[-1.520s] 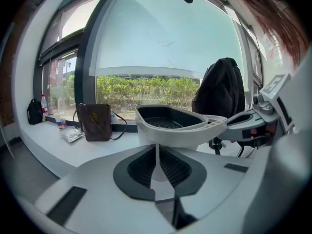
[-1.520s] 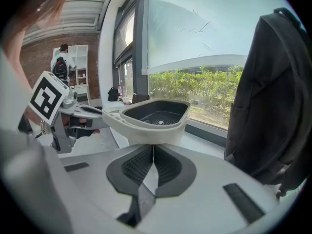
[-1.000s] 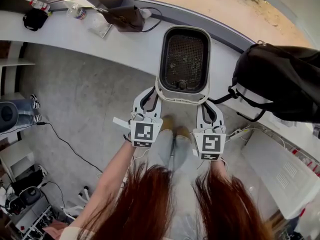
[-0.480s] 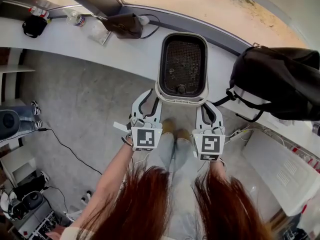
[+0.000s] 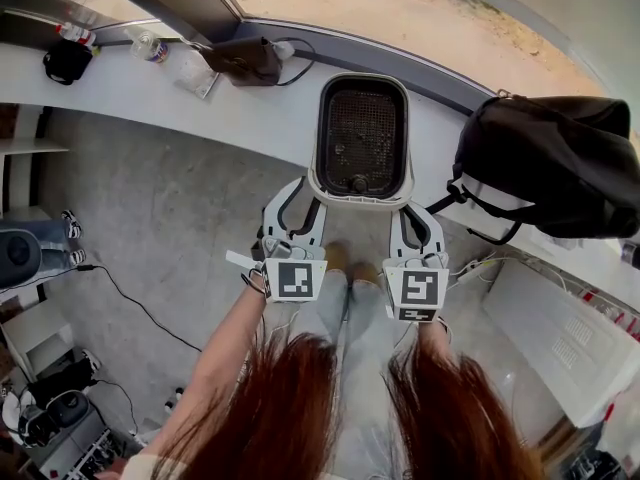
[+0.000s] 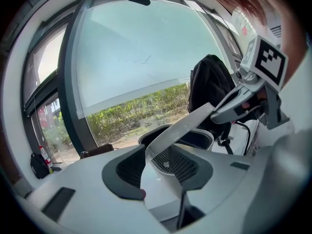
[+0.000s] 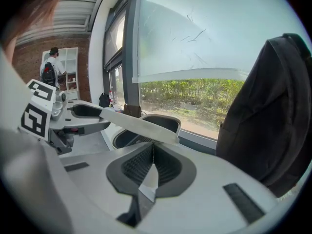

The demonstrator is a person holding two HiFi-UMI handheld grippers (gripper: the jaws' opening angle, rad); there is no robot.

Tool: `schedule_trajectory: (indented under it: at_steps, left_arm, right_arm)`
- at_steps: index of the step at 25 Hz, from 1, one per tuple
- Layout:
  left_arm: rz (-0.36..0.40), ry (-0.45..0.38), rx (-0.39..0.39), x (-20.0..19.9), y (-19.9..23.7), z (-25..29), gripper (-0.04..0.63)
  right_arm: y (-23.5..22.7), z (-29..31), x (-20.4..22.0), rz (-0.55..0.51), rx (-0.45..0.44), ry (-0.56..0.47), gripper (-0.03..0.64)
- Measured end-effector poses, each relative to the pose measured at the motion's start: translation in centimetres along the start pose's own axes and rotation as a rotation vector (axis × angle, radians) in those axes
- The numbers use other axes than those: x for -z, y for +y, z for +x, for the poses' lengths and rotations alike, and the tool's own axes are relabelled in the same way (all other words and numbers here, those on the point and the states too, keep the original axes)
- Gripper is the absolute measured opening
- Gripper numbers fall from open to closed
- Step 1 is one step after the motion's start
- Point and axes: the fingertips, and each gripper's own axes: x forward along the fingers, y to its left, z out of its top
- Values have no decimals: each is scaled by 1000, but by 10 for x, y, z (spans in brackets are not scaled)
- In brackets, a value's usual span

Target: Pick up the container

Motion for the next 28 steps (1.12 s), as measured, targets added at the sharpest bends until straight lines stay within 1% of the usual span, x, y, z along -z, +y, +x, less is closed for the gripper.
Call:
schedule_trajectory:
  at_steps: [3, 6, 8, 10, 13, 21, 28]
  left_arm:
    - [33, -2, -7, -6, 3, 0, 143]
    - [120, -11, -14, -13, 4, 0, 144]
    - [180, -21, -5, -17, 1, 1, 144]
    - [214, -28, 10, -21, -2, 3, 144]
    - [233, -34, 19, -26, -3, 7, 144]
    - [258, -36, 8, -37, 1, 14, 141]
    - [264, -35, 14, -43, 7, 17, 133]
  right_arm:
    - [-1, -1, -6, 3, 3, -8, 25]
    - [-2, -4, -11, 2, 6, -11, 25]
    - [-3, -6, -13, -1, 7, -12, 25]
    - [-4, -7, -15, -1, 10, -15, 25]
    - [-7, -9, -16, 5, 20, -19, 25]
    - [-12, -17, -24, 19, 27, -29, 26]
    - [-16, -18, -36, -69, 43, -23, 26]
